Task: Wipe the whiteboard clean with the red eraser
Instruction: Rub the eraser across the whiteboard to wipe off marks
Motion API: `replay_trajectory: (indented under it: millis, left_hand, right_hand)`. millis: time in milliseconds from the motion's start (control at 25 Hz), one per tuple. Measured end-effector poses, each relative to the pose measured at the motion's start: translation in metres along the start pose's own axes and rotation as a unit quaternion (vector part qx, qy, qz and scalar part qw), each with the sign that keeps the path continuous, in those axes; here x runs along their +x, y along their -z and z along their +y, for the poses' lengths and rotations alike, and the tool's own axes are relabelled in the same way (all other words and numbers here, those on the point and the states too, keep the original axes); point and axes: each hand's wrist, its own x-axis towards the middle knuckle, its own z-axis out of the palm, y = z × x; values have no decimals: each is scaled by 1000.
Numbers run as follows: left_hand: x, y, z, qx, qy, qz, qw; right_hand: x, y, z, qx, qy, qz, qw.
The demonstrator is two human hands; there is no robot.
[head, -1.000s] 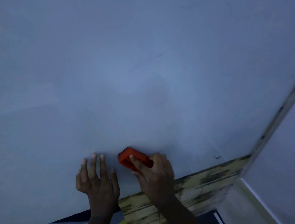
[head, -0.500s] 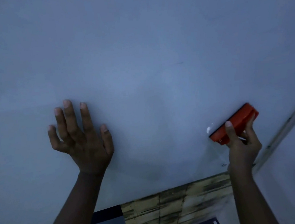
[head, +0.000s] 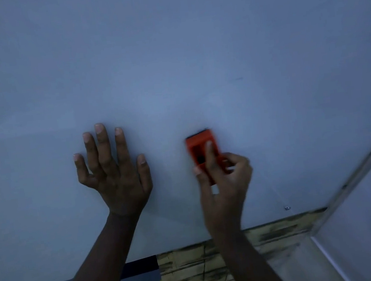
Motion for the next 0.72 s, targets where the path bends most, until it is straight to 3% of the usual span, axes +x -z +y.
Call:
replay_trajectory:
  millis: [160,360,520,720]
  left_hand:
    - [-1,-1,-2,0,-8,-5,1000]
    - [-2,0,-2,-3,-13,-9,1000]
    - [-3,0,-2,0,-15,-5,1000]
    - [-3,0,-1,-1,-11,-9,1000]
  right_hand:
    - [-35,-25,-18,-67,67,-82,992]
    - [0,-6,-8,-47,134,-21,990]
    - [68,39,16,0,44,113,993]
    - [95,76,50,75,-123,175,974]
